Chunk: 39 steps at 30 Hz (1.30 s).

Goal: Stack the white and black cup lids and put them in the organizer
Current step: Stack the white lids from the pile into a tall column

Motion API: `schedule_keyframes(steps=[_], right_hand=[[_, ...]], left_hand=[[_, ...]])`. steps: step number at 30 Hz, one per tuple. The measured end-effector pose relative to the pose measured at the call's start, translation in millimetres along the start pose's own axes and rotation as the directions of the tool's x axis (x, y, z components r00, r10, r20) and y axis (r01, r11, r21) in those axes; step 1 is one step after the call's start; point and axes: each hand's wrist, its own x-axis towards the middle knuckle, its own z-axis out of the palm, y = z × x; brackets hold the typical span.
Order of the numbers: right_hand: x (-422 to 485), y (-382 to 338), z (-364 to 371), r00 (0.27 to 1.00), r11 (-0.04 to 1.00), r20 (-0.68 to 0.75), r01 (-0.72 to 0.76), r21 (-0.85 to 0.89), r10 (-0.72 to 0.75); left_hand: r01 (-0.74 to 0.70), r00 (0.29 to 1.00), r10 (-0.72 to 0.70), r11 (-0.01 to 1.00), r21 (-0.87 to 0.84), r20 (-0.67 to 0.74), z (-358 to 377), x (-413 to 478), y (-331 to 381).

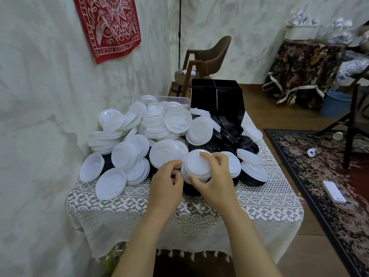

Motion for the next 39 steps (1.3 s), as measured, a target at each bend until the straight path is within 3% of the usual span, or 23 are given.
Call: schedule_keyframes(steps=[4,7,12,15,19,22,24,25,27,32,39], right_hand=[[-4.7,-6.5,-3.0,0.992,0.988,-0.057,-0.107,0.116,0.114],[-11.9,-12.1,-1.8,0.986,0.976,-0.07,-0.136,0.168,0.149],[-21.0,-11.3,-11.6,0.996,0.98,0.067,-0.065,0.186,0.054],[-23.9,-6.0,-23.6,0.998,0.981,0.066,-0.035,0.193,0.022],[-30.9,0.0,-40.8,0.978,0.981,0.208,-0.052,0.189,0.012],[-44.7,6.9,-46.1,0.957,0.99,0.289,-0.074,0.117,0.038],[-54.2,11.6,-46.4,0.938,0.991,0.339,-0.108,0.077,0.076],[-57.1,12.9,-45.9,0.928,0.991,0.359,-0.124,0.047,0.099],[-59.5,14.8,-43.6,0.917,0.989,0.374,-0.147,-0.007,0.139],[-64.8,12.1,-34.1,0.912,0.982,0.365,-0.175,-0.067,0.187],[-61.5,11.2,-19.8,0.919,0.964,0.294,-0.241,-0.114,0.264]], left_hand=[[0.15,0.987,-0.129,0.957,-0.248,0.1,4.9,-1.9,6.8],[0.297,0.954,-0.221,0.769,-0.565,0.202,7.8,-3.7,19.7],[0.337,0.941,-0.236,0.579,-0.742,0.244,5.0,-0.2,19.3],[0.366,0.931,-0.211,0.523,-0.77,0.298,0.3,3.5,20.5],[0.458,0.877,-0.153,0.553,-0.696,0.455,1.0,-6.2,21.1],[0.447,0.835,-0.175,0.769,-0.457,0.522,1.7,-14.3,8.3],[0.291,0.846,-0.176,0.943,-0.16,0.504,1.3,-17.1,-6.1],[0.203,0.854,-0.163,0.979,-0.028,0.495,0.9,-17.9,-11.4],[0.083,0.867,-0.133,0.989,0.125,0.481,0.6,-19.8,-17.4],[-0.08,0.89,-0.04,0.967,0.242,0.454,6.7,-24.6,-21.7],[-0.067,0.907,-0.031,0.974,0.216,0.419,10.2,-34.5,-22.7]])
